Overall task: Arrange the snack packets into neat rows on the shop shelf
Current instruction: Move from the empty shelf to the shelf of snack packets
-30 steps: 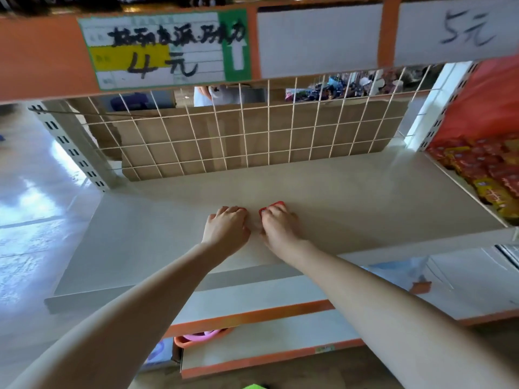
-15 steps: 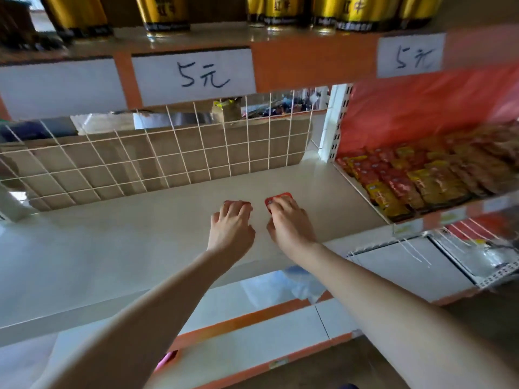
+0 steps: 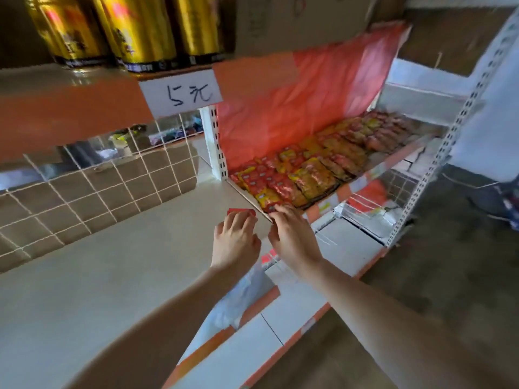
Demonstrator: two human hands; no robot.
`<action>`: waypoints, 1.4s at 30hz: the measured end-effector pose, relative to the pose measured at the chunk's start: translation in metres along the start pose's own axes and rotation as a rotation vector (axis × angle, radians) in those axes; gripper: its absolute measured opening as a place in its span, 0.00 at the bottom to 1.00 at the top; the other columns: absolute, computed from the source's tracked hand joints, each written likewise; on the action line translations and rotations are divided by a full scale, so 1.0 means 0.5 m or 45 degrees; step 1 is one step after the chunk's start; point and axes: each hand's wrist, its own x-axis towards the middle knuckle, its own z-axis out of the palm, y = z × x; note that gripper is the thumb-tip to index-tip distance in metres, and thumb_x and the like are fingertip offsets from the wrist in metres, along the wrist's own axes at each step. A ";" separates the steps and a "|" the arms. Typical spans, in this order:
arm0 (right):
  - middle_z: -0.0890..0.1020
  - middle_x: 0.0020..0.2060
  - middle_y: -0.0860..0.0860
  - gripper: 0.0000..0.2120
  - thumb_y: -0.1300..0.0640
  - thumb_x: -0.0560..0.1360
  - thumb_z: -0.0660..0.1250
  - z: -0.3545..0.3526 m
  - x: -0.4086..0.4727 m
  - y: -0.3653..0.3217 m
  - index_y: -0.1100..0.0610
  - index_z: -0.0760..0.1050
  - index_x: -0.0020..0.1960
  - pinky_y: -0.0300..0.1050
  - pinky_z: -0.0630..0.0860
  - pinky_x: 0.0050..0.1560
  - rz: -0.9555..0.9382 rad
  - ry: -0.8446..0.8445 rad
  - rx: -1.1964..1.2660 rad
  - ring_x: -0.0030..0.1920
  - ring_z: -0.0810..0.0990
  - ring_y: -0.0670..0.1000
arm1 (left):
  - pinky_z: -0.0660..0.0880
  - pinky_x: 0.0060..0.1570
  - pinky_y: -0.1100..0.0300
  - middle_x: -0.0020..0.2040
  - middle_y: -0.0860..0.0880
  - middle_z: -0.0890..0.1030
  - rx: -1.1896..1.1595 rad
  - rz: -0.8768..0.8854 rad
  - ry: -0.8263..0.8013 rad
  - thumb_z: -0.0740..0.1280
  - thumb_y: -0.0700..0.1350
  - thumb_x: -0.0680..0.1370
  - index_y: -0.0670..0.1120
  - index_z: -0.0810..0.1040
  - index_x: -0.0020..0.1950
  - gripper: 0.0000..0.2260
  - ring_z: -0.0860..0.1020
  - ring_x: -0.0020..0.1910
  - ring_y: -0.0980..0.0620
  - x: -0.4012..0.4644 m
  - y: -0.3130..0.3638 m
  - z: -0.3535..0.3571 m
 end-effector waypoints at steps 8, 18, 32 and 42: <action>0.78 0.55 0.55 0.14 0.59 0.71 0.61 -0.059 0.015 0.172 0.62 0.76 0.54 0.55 0.77 0.53 0.234 0.083 -0.127 0.61 0.74 0.55 | 0.74 0.47 0.49 0.52 0.47 0.78 -0.074 0.239 -0.048 0.65 0.45 0.66 0.44 0.78 0.52 0.16 0.76 0.52 0.42 0.150 0.133 0.095; 0.78 0.53 0.54 0.14 0.62 0.70 0.63 -0.117 0.078 0.359 0.60 0.77 0.55 0.51 0.77 0.51 0.408 0.185 -0.282 0.56 0.76 0.55 | 0.71 0.54 0.46 0.56 0.47 0.77 -0.219 0.403 -0.123 0.65 0.42 0.70 0.45 0.76 0.56 0.15 0.72 0.57 0.43 0.325 0.253 0.210; 0.79 0.56 0.52 0.20 0.53 0.73 0.54 -0.171 0.108 0.603 0.59 0.75 0.60 0.50 0.76 0.55 0.579 0.313 -0.250 0.58 0.76 0.54 | 0.70 0.60 0.49 0.61 0.48 0.75 -0.314 0.549 -0.216 0.64 0.44 0.74 0.47 0.74 0.59 0.13 0.69 0.63 0.46 0.475 0.454 0.363; 0.80 0.55 0.54 0.15 0.60 0.73 0.67 -0.236 0.148 0.852 0.61 0.75 0.58 0.52 0.78 0.54 0.438 0.233 -0.202 0.57 0.77 0.55 | 0.67 0.62 0.47 0.63 0.48 0.71 -0.145 0.291 -0.270 0.62 0.44 0.75 0.47 0.71 0.61 0.14 0.63 0.66 0.46 0.590 0.617 0.477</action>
